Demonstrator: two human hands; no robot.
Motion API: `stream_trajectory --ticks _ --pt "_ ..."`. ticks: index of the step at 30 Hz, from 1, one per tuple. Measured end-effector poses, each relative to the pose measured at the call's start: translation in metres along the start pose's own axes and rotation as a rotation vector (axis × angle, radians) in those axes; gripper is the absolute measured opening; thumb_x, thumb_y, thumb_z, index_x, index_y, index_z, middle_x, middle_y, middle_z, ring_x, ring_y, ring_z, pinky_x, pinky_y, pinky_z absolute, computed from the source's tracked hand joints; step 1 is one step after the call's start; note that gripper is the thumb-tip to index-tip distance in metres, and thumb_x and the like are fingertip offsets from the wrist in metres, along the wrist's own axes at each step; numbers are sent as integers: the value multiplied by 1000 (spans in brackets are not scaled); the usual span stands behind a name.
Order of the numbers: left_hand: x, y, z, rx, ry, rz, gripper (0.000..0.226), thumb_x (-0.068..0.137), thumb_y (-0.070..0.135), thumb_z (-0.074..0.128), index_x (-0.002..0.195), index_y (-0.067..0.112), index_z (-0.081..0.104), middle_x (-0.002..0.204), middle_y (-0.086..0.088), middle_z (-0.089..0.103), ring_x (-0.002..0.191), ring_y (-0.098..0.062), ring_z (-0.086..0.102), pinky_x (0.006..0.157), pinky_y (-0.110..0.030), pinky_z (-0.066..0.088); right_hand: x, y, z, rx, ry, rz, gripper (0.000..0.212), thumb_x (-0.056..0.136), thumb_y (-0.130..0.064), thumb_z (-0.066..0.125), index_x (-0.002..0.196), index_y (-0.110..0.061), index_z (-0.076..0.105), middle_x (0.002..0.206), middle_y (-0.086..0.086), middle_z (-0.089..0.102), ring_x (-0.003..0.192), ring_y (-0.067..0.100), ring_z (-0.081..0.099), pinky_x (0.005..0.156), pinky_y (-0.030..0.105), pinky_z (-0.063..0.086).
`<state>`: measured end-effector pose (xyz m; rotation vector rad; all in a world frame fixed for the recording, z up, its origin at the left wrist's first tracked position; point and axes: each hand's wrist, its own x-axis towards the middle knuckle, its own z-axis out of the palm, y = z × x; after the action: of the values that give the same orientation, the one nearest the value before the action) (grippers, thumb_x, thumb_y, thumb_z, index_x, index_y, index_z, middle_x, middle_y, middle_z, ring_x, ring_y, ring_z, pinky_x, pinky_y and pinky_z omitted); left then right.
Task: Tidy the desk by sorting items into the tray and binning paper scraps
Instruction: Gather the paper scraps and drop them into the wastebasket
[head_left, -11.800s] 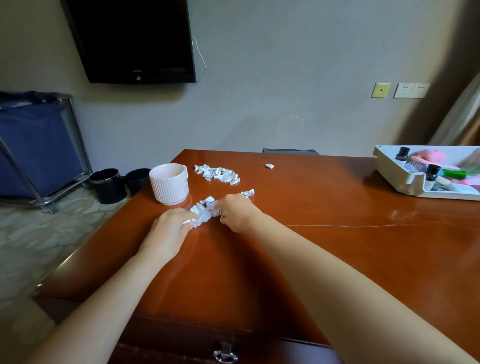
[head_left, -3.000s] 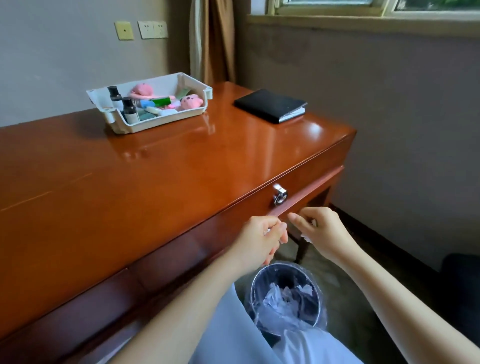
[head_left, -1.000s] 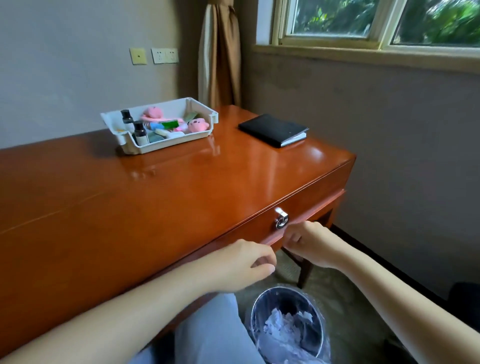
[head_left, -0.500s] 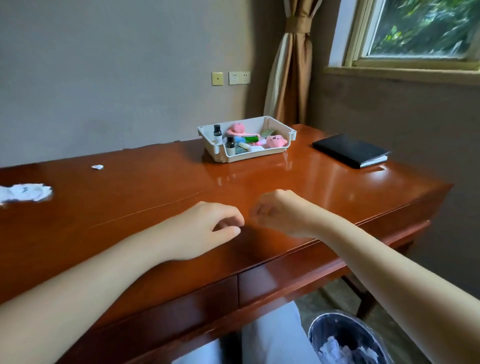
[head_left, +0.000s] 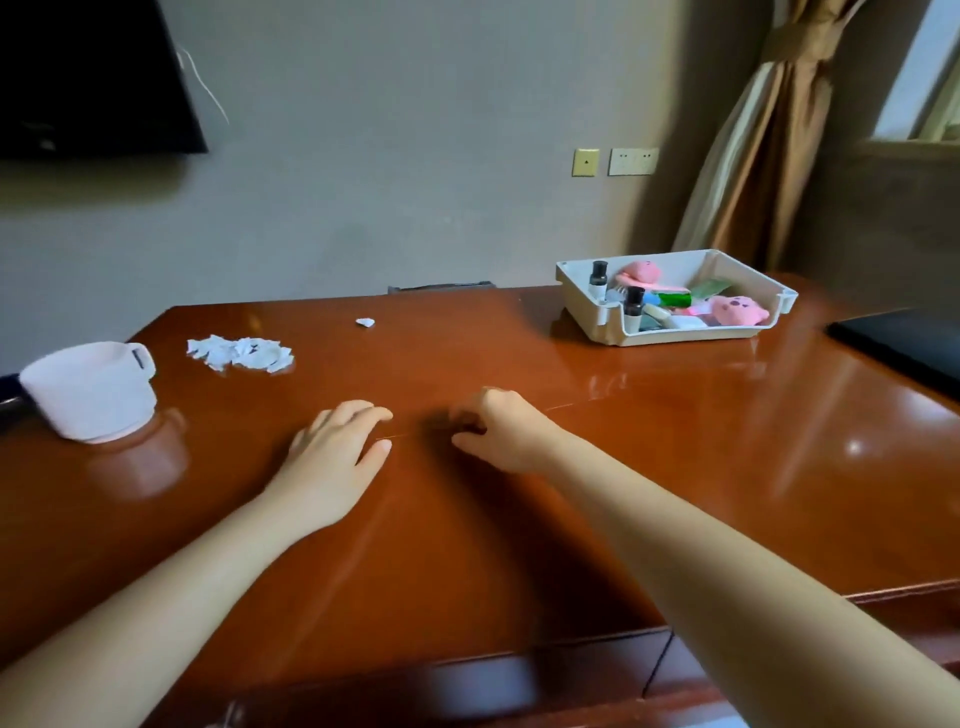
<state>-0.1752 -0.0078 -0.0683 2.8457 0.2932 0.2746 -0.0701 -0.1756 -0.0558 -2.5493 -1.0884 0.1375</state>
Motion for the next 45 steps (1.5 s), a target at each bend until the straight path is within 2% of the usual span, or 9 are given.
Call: stream_trajectory --ticks 5,13,17,24,30,36,38,41,45 --pt "20 -62 -2 -33 101 -197 49 100 27 32 148 24 23 155 -2 26 142 -24 24 114 -44 23 40 -21 24 -10 55 -47 34 92 -28 54 122 -12 56 120 13 56 115 31 48 99 39 44" --pt "67 -130 -7 62 272 -452 55 99 29 37 149 14 19 158 -12 10 145 -32 10 115 -51 20 97 -46 49 64 132 -134 34 96 -20 48 129 -16 51 121 9 51 113 25 45 97 35 44" --pt "91 -149 -7 51 294 -495 57 99 33 34 149 15 15 159 -13 6 146 -33 4 115 -50 16 129 -55 56 86 139 -154 37 95 -24 49 132 -19 48 123 7 52 114 23 45 98 34 44" --pt "139 -187 -10 -46 327 -545 59 98 40 36 148 14 20 156 -16 14 144 -35 12 114 -50 19 185 -72 68 85 112 -212 50 94 -38 49 139 -20 38 138 7 43 126 26 40 108 39 34" --pt "170 -208 -12 -71 367 -578 69 91 50 47 145 14 26 154 -14 24 141 -34 24 110 -52 25 231 -88 78 116 116 -278 59 92 -42 50 143 -16 33 147 6 36 133 26 34 108 39 35" --pt "183 -220 -7 34 243 -551 59 95 48 39 146 23 24 152 -6 30 141 -27 27 111 -49 23 273 -107 92 101 26 -344 65 94 -38 48 147 -11 23 156 9 22 146 23 15 118 41 22" --pt "183 -222 -7 55 208 -526 50 98 40 35 145 27 26 150 -3 35 140 -25 29 111 -48 24 283 -113 94 98 1 -342 61 94 -34 48 146 -11 26 154 10 28 144 24 20 115 40 26" --pt "180 -221 -8 51 209 -479 43 99 31 33 142 30 31 148 -2 36 138 -25 30 110 -45 24 289 -117 97 87 38 -344 36 94 -26 46 126 -10 47 126 12 56 121 32 44 90 38 37" --pt "177 -217 -9 53 242 -380 34 99 18 34 131 26 43 139 -4 43 127 -27 38 101 -39 35 287 -117 94 55 100 -367 31 94 -25 48 122 -19 56 115 10 56 106 28 46 86 36 36"
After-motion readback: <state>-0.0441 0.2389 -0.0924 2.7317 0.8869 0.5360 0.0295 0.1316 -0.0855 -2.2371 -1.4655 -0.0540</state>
